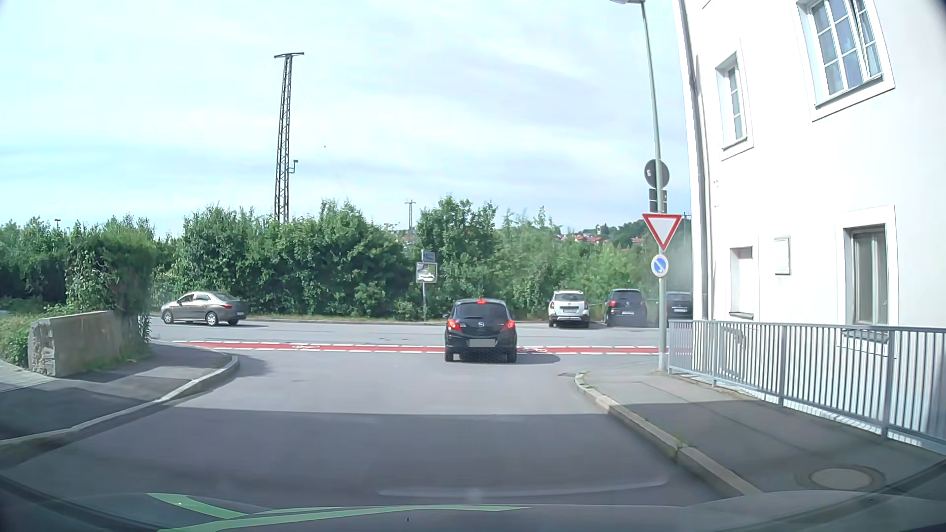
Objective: Follow the waypoints while adhering to traffic rules and regulations
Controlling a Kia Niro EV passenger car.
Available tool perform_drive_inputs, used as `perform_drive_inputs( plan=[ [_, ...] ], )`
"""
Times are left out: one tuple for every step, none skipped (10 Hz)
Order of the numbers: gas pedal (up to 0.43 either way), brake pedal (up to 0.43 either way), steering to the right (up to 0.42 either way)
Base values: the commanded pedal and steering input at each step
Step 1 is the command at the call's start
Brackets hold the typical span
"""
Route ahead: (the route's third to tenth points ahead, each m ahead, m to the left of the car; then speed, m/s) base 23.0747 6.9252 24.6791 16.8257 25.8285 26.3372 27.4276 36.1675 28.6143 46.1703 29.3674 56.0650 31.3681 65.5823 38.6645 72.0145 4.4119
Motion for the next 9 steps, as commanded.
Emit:
perform_drive_inputs(
  plan=[
    [0.000,0.128,0.005],
    [0.000,0.110,0.005],
    [0.000,0.079,0.006],
    [0.000,0.067,0.007],
    [0.000,0.085,0.008],
    [0.000,0.159,0.008],
    [0.000,0.213,0.009],
    [0.000,0.220,0.010],
    [0.000,0.232,0.012]
  ],
)
